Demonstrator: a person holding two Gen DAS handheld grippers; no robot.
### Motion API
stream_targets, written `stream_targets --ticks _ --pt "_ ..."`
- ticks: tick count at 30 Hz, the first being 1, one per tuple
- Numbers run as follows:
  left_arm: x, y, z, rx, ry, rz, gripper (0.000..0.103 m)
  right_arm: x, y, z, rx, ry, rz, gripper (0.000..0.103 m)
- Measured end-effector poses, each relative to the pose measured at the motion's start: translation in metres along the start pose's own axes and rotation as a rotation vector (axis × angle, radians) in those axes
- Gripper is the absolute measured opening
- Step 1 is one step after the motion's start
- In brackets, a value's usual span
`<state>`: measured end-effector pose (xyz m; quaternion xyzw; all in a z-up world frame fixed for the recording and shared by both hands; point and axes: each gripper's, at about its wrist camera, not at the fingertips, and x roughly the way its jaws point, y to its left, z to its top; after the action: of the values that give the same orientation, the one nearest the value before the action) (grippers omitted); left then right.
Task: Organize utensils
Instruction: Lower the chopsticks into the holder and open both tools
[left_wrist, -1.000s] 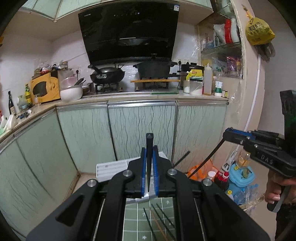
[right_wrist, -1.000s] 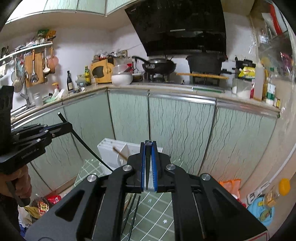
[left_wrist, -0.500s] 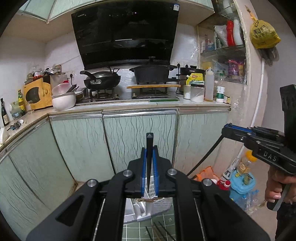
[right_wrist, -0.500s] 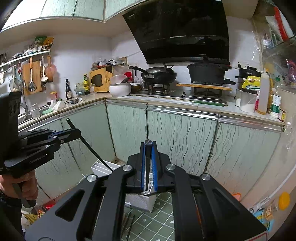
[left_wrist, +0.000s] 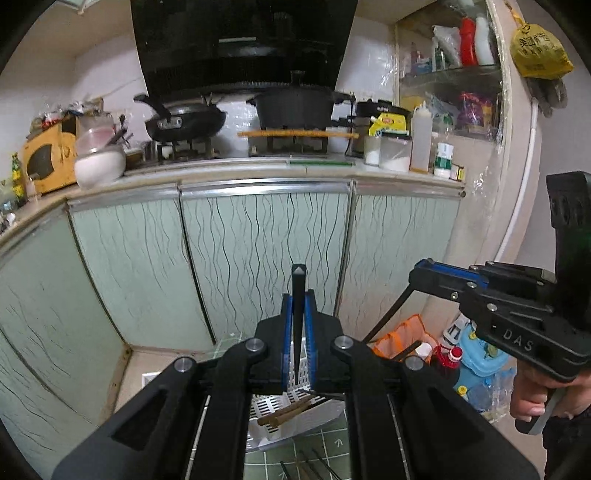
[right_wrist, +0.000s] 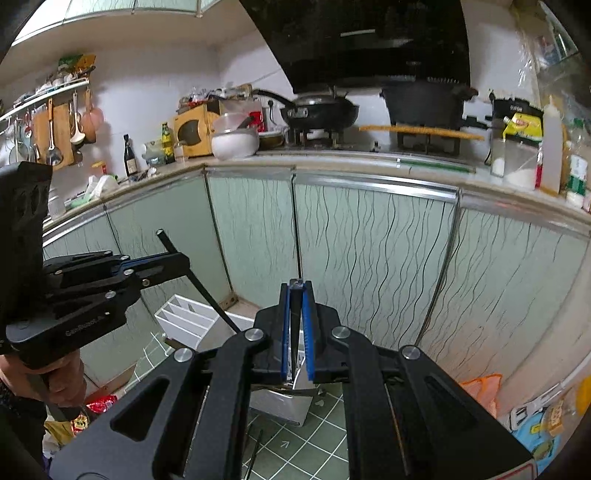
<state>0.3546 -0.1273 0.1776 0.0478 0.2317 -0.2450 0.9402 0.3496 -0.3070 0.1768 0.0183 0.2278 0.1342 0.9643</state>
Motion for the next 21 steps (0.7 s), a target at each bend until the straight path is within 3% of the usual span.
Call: stream_targets --ticks 8,15,17,18,19,21 --pt "0.030 0.010 -0.021 0.005 0.044 -0.034 0.008 0.023 -0.009 -0.021 0.010 0.046 0.031 0.006" --pt "0.033 0.012 -0.026 0.036 0.059 -0.039 0.009 0.030 -0.010 -0.030 -0.018 0.079 0.060 0.008" --pt "0.029 0.014 -0.026 0.041 0.047 -0.035 0.027 0.026 -0.011 -0.030 -0.025 0.072 0.040 0.026" --pt "0.027 0.014 -0.026 0.043 0.039 -0.031 0.060 0.023 -0.012 -0.031 -0.027 0.064 0.033 0.045" --pt "0.023 0.015 -0.026 0.043 0.024 -0.024 0.086 0.019 -0.012 -0.031 -0.028 0.053 0.032 0.060" --pt "0.011 0.015 -0.026 0.051 -0.027 -0.012 0.090 0.012 -0.014 -0.033 -0.035 0.027 0.022 0.071"
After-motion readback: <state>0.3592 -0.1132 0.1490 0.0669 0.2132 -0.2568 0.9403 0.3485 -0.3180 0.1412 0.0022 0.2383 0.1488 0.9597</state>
